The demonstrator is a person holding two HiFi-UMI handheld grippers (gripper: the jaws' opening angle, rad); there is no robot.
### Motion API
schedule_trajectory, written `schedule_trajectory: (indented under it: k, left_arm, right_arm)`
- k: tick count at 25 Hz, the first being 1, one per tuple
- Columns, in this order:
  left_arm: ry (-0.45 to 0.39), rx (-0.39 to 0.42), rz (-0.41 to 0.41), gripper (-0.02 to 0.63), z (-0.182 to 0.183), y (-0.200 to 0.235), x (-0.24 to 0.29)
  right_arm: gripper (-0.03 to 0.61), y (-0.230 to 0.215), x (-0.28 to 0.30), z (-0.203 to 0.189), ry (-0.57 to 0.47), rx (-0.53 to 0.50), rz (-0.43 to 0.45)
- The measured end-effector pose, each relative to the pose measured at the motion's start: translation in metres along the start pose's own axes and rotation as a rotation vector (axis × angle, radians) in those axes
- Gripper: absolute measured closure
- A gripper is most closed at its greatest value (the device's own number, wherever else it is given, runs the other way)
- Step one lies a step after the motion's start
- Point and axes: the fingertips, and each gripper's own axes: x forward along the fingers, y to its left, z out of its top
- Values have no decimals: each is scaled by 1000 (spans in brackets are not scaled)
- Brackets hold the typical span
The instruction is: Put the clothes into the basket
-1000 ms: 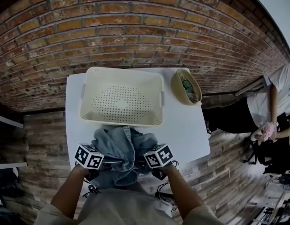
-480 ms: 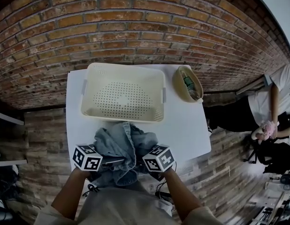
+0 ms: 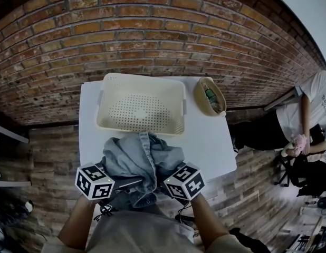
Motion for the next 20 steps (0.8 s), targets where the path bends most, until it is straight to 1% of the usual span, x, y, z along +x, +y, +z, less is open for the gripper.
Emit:
schedule_trajectory:
  k: [6,11,20]
  left_arm:
    - [-54,124,29,164,33,-28,-24]
    - [-103,203,52,164,64,-51,-42]
    - [-183,362,53,164,124,-86,-68]
  right_arm:
    - [293,21,-30,33,-81,-79,-56]
    - [293,36,-57,62,-140,-143,-100]
    - [293,53,-104,119,-249,-254,-192]
